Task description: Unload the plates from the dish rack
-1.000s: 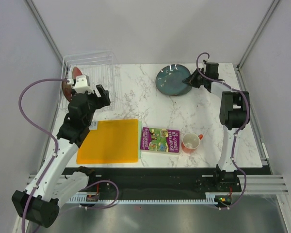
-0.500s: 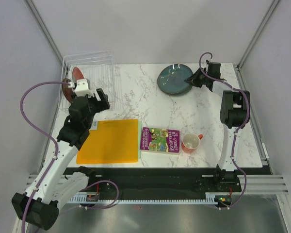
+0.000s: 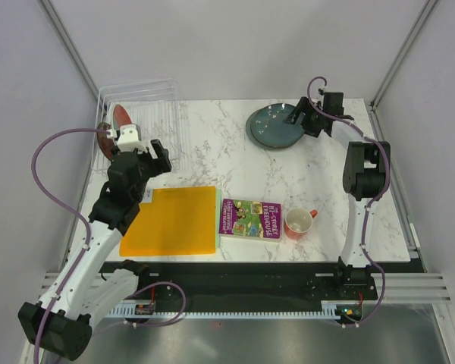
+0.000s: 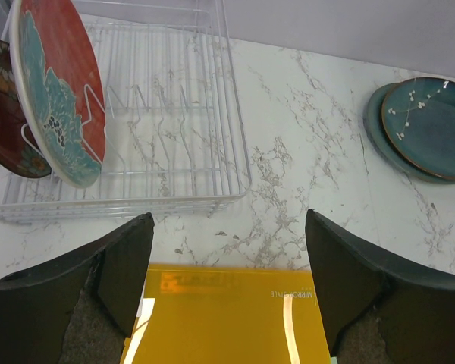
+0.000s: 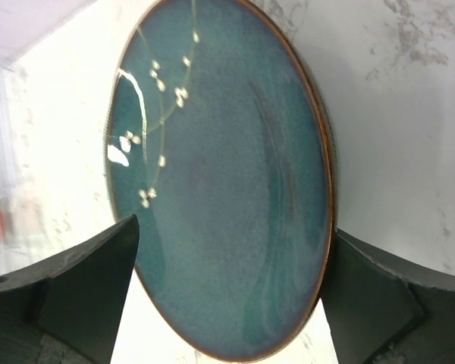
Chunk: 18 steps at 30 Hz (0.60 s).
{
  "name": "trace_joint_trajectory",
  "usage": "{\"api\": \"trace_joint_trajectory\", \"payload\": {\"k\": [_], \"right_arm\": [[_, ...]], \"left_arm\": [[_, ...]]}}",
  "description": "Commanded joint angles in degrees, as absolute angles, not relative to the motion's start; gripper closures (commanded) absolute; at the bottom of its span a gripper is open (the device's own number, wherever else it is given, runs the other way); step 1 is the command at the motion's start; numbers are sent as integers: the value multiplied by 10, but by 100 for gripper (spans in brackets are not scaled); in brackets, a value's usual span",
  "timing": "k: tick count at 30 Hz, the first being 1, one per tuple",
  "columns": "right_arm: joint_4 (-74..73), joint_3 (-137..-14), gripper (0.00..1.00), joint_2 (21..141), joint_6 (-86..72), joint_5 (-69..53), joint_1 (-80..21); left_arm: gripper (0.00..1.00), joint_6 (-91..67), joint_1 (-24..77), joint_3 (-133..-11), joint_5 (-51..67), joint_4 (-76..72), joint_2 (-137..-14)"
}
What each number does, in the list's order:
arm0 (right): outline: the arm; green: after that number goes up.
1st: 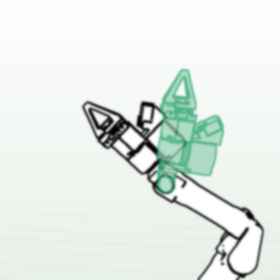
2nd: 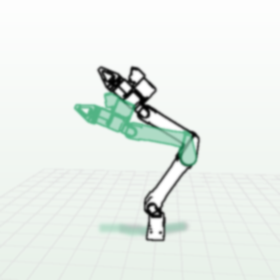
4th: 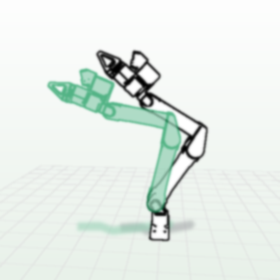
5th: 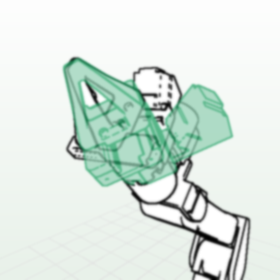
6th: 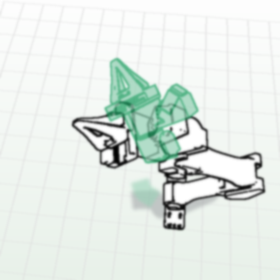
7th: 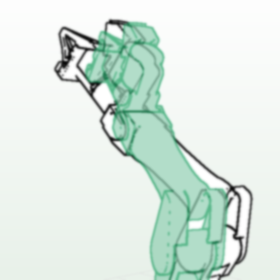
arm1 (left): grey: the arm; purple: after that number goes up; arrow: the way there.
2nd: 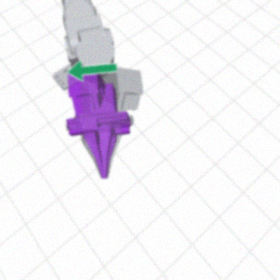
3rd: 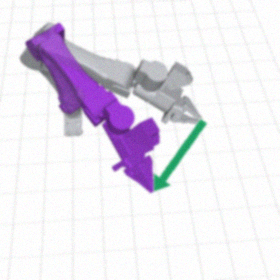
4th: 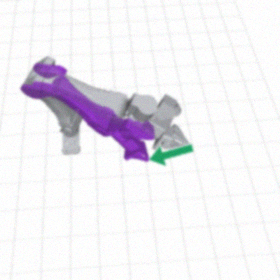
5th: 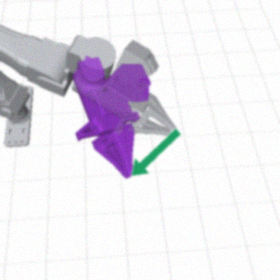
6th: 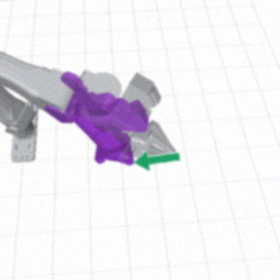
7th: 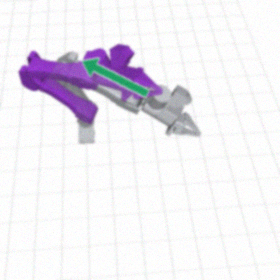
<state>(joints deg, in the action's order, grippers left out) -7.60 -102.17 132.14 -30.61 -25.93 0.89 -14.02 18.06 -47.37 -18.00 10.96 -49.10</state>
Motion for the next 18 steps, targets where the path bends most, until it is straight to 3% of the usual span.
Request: {"api": "trace_joint_trajectory", "payload": {"k": [1, 10, 18], "right_arm": [[-191, -1090, 2, 1324, -215, -164, -19], [-322, -1180, 2, 1354, -132, -4, -78], [-355, -1199, 2, 1368, -118, 30, -92]], "left_arm": [[14, -131, 180, -473, -189, 110, -487], [14, -134, 180, -475, -180, 121, -487], [14, -130, 180, -476, -186, 127, -490]]}}
